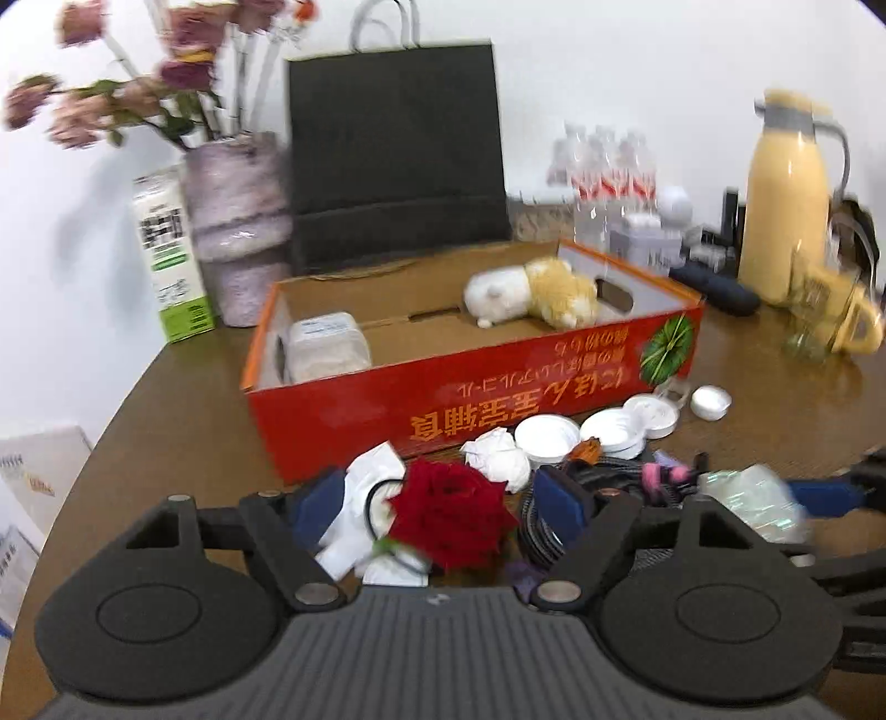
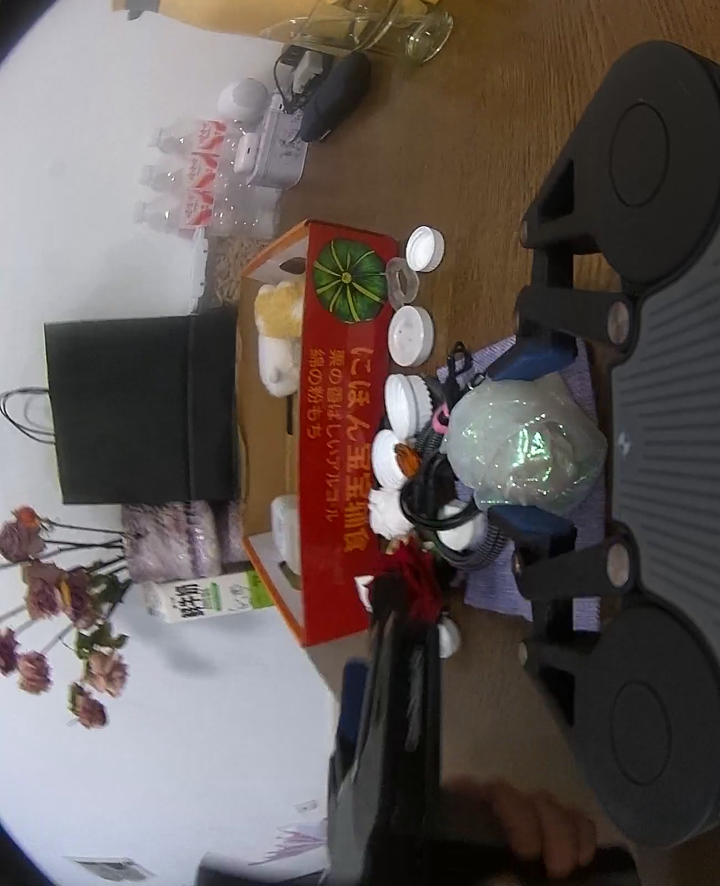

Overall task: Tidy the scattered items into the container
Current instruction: 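Grasp the red rose with left tool while right tool grasps the clear plastic bag, then carry the rose with left tool while right tool carries the plastic bag into the box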

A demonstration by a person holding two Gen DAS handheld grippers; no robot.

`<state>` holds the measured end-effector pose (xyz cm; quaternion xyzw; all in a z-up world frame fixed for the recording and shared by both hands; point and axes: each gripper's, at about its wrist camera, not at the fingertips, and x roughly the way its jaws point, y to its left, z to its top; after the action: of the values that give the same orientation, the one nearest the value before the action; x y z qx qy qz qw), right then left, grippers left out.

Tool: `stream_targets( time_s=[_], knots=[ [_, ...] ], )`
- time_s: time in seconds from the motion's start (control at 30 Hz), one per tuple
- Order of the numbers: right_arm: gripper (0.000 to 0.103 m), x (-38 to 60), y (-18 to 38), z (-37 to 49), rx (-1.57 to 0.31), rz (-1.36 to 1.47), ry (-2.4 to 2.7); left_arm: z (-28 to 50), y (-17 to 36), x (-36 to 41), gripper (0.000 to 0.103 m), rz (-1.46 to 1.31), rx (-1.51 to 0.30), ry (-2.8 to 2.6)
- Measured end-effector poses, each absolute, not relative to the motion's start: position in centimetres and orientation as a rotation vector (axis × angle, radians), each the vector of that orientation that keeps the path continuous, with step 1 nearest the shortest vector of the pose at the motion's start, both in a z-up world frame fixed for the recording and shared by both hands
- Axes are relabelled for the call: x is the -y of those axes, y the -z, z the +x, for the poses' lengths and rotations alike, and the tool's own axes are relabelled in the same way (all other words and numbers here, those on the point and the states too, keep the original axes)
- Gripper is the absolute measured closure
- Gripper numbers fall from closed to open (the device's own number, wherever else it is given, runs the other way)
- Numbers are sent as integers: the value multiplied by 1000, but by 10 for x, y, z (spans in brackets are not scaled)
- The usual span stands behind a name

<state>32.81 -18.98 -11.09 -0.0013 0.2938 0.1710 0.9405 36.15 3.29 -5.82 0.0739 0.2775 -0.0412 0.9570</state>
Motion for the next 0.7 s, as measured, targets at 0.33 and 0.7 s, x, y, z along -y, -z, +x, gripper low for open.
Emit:
stream_targets(
  time_s=[0.33, 0.7],
  knots=[
    [64, 212, 92, 306, -553, 52, -351, 333, 34, -49, 68, 25, -520, 126],
    [64, 243, 51, 238, -488, 96, -325, 211, -9, -68, 68, -97, -446, 98]
  ],
)
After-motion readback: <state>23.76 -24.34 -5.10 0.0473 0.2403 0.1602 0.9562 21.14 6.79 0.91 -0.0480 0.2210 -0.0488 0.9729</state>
